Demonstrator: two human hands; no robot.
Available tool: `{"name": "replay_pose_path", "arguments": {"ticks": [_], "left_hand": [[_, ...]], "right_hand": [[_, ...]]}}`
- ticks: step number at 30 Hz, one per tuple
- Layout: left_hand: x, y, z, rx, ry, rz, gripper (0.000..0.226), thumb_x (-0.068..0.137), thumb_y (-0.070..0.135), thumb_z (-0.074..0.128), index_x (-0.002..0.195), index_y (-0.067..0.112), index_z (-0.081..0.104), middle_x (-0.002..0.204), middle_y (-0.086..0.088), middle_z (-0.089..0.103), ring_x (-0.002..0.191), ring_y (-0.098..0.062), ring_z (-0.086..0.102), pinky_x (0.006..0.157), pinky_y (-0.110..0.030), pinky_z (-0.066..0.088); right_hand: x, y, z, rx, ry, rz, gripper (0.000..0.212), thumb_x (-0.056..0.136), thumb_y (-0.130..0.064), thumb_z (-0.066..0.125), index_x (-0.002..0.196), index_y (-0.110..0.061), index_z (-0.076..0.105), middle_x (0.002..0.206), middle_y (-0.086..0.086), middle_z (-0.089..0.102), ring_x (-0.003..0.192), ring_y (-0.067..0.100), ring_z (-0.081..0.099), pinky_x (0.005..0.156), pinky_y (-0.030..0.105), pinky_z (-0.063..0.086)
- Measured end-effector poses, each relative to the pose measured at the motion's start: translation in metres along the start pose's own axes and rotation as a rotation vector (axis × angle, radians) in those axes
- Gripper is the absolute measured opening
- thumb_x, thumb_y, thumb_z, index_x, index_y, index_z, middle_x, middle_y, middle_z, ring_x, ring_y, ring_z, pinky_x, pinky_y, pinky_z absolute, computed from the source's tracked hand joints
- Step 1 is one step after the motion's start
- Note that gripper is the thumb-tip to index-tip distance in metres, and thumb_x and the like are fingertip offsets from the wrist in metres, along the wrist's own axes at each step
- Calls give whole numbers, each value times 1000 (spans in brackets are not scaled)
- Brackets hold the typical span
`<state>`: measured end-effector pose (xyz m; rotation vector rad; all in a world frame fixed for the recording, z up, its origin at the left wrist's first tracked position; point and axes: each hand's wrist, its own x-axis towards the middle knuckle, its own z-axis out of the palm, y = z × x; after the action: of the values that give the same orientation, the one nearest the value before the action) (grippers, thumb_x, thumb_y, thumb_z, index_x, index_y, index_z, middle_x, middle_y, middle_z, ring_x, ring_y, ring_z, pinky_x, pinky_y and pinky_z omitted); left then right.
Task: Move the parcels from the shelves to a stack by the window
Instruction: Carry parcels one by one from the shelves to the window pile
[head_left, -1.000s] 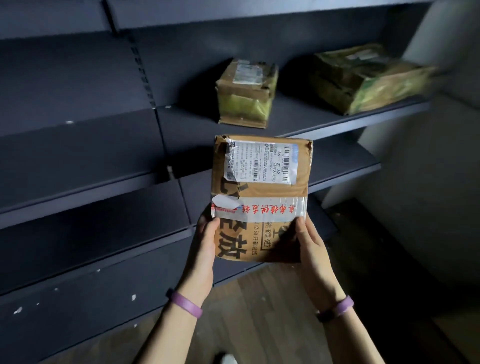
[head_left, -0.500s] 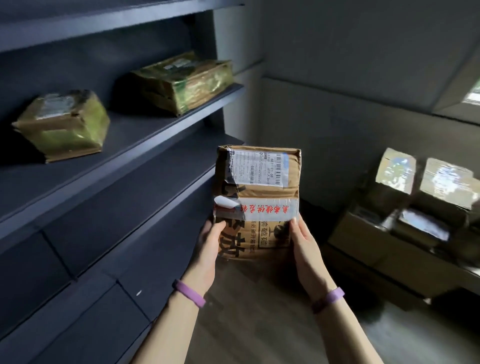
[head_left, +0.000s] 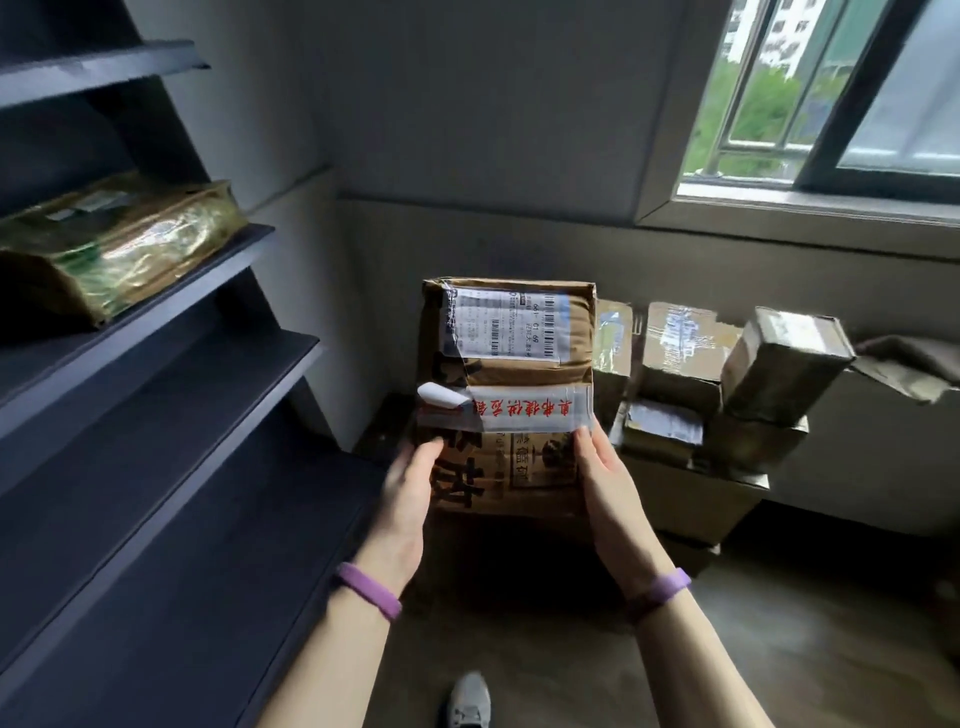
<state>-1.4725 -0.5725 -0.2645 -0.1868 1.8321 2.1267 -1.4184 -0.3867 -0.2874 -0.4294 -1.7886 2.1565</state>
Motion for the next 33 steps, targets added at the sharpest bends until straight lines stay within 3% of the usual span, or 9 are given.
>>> {"name": "replay_pose_path", "arguments": {"ticks": [5,8,11,16,20,22,26,29,33], "left_hand": [[58,12,58,-1,-107,56,44,80,43,62,121,29,65,118,5,71,117,-15,62,108,-46,42],[105,16,96,-13,-166,61,34,91,34,60,124,25,64,117,5,72,114,-13,63,108,-44,43],[152,27,136,-19,-218,69,28,97,26,54,123,18,65,117,1,72,114,-15,64,108,-43,43],[216,53,195,-32,-318,95,30,101,22,48,125,9,62,118,-8,71,113,-21,65,106,-47,46],[252,75,244,-33,-369,100,31,101,20,46,123,5,63,117,-12,70,113,-25,65,104,-48,47],[267,84,269,-10,-416,112,32,102,21,45,123,5,63,117,-11,71,113,-25,65,104,-46,48],[289,91,322,11,-502,162,32,102,22,43,124,10,63,118,-9,70,115,-25,64,104,-47,47],[299,87,363,0,-547,195,31,98,26,47,124,21,64,121,-9,69,117,-27,62,105,-53,45],[307,77,419,0,-559,225,33,89,39,52,119,40,65,121,3,70,115,-16,64,102,-45,48]], "right_hand": [[56,-13,-40,-79,73,-54,43,106,-40,39,148,-36,45,138,-19,59,123,-8,55,90,7,48],[102,-22,-62,-141,166,-88,40,107,-38,37,145,-34,49,137,-18,59,126,-5,53,102,14,45],[147,-35,-81,-127,219,-74,35,106,-37,38,135,-30,58,128,-12,67,120,2,60,100,19,50],[217,-65,-107,-108,276,-86,32,107,-36,38,126,-29,62,129,-1,67,119,9,63,103,34,51],[262,-93,-133,-187,285,-195,33,107,-37,37,133,-41,57,130,-16,66,123,3,58,100,25,50],[282,-105,-154,-177,281,-219,36,107,-37,37,139,-36,54,131,-16,65,126,3,57,97,22,50],[312,-125,-201,-198,289,-229,41,102,-46,43,139,-31,55,128,-10,68,122,9,61,91,25,53],[332,-134,-243,-200,296,-244,43,101,-43,46,140,-29,55,131,-6,66,126,13,58,104,39,48],[360,-138,-301,-187,254,-245,52,93,-51,52,139,-27,57,133,-3,66,128,18,57,108,44,45]]}}
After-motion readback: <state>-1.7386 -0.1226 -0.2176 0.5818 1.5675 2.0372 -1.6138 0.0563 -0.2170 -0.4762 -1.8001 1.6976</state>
